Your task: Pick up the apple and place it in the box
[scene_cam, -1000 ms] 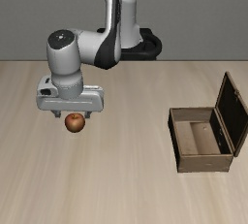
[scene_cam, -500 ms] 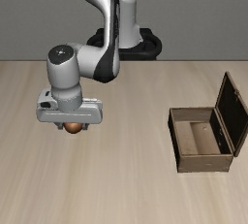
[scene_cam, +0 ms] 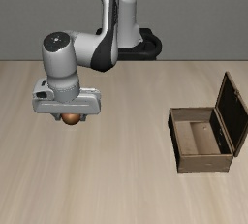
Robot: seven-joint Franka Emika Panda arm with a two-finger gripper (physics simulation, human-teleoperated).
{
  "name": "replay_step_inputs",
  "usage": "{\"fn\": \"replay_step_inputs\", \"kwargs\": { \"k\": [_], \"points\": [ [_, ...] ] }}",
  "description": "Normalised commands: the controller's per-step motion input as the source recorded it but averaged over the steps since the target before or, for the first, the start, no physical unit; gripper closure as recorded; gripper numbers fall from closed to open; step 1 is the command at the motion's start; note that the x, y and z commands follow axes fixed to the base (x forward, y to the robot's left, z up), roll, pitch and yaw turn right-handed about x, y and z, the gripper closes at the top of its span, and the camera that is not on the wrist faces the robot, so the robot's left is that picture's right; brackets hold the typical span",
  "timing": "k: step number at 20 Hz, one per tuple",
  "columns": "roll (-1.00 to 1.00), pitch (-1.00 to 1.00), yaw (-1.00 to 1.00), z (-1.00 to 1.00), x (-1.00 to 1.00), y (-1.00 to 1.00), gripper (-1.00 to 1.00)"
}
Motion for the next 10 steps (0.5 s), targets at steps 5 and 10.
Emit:
{"fn": "replay_step_inputs", "kwargs": {
  "k": [5, 10],
  "points": [
    [0.0, 0.0, 0.0, 1.0, 0.0, 0.0, 1.0],
    [0.0, 0.0, 0.0, 1.0, 0.0, 0.0, 1.0]
  ]
}}
